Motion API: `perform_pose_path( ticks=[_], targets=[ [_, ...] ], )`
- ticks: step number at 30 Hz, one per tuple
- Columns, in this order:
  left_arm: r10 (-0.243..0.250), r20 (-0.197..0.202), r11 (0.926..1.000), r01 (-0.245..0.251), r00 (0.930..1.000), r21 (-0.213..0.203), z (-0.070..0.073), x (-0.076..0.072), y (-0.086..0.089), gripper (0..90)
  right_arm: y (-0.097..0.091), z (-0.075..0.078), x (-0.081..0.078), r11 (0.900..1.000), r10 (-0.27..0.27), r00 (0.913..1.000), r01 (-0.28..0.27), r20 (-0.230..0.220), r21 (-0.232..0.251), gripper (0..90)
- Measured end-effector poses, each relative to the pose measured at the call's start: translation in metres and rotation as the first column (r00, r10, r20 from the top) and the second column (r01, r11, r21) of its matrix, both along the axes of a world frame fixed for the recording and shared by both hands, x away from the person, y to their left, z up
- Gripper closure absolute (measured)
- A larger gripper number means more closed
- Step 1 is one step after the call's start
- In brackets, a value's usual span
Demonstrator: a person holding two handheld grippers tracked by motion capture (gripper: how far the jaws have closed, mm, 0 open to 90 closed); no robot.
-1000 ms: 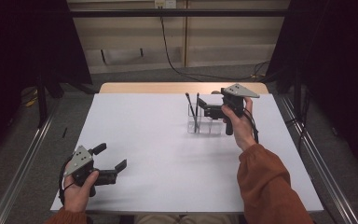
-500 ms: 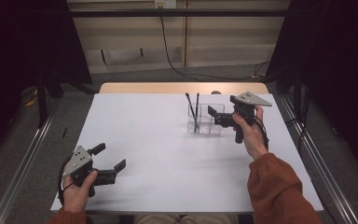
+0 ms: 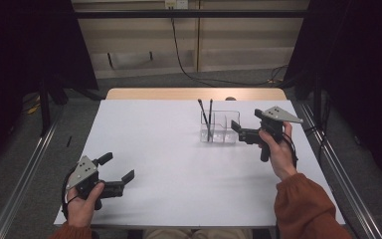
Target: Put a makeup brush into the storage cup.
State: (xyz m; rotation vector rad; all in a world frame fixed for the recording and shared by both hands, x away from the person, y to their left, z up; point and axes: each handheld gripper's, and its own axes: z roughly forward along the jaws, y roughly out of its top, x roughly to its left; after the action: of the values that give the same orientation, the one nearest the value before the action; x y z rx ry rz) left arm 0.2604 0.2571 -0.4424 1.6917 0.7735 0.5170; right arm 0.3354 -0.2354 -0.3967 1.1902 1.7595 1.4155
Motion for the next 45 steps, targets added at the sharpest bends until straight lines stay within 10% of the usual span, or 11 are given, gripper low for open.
perform_pose_path(
  ticks=[45],
  targets=[
    [0.025,0.006,0.9997,-0.025,0.9997,-0.004,0.001,-0.005,0.004,2.0,-0.062,-0.038,-0.116,0.9982,-0.059,0.9979,0.058,-0.026,-0.010,1.3]
  ],
)
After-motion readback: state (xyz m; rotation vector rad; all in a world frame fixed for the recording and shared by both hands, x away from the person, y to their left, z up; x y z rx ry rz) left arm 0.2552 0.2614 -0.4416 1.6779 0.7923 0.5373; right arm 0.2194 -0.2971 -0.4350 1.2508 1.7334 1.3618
